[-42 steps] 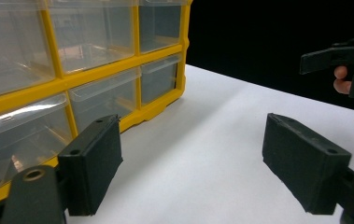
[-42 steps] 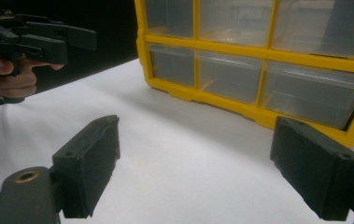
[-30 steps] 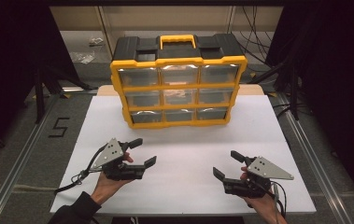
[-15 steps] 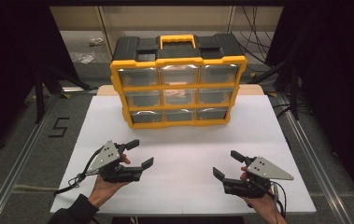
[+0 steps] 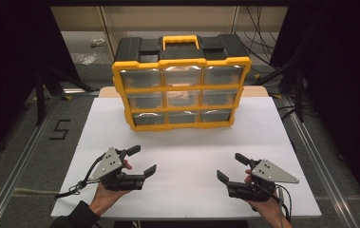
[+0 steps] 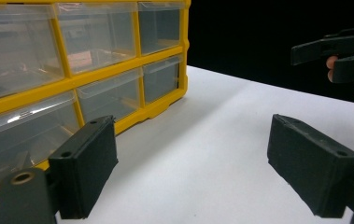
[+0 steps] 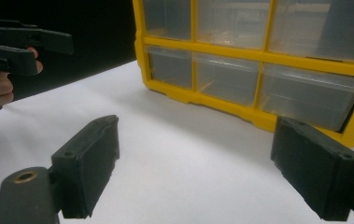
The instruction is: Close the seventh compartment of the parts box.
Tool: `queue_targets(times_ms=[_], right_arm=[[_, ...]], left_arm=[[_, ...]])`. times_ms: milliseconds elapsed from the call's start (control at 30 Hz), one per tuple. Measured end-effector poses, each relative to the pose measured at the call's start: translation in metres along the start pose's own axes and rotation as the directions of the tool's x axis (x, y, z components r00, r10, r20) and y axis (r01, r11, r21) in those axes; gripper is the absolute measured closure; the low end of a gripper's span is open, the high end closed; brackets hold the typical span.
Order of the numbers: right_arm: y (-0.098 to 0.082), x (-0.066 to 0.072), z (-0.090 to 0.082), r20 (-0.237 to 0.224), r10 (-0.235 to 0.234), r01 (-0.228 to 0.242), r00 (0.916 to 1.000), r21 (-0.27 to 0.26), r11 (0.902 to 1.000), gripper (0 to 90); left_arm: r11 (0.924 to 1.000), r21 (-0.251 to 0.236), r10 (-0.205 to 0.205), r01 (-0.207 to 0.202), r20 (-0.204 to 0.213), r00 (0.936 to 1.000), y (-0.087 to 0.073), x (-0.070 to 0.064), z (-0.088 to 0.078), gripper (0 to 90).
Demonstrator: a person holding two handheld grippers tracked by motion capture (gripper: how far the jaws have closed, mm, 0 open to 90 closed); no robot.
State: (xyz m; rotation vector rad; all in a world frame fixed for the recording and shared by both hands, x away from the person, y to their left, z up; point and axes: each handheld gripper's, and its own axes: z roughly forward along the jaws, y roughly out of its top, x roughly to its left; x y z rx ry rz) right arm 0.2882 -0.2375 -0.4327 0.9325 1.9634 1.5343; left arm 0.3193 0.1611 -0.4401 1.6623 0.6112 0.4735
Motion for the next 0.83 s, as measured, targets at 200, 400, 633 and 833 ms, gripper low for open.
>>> queue_targets(times_ms=[200, 400, 633, 833], right_arm=[[0.0000, 0.0001, -0.0001, -0.001, -0.001, 0.001, 1.0000, 0.001, 1.0000, 16.4], [-0.0001, 0.0001, -0.0001, -0.002, -0.001, 0.001, 1.0000, 0.001, 1.0000, 16.4], [-0.0001, 0.0002, 0.0000, -0.002, -0.002, 0.002, 1.0000, 0.001, 1.0000, 16.3], [-0.0001, 0.0001, 0.0001, -0.003, -0.002, 0.002, 1.0000, 0.001, 1.0000, 16.3]], left_arm=[[1.0000, -0.001, 0.001, -0.001, -0.003, 1.0000, -0.0015, -0.0023, -0.0021, 15.2], [1.0000, 0.005, -0.004, 0.004, -0.006, 1.0000, -0.0034, -0.0028, -0.0001, 15.2], [0.9993, -0.017, -0.034, 0.034, -0.011, 0.9994, -0.0035, 0.0019, -0.0020, 15.4], [0.9996, -0.011, -0.027, 0.027, -0.012, 0.9996, -0.0040, 0.0025, -0.0008, 15.4]])
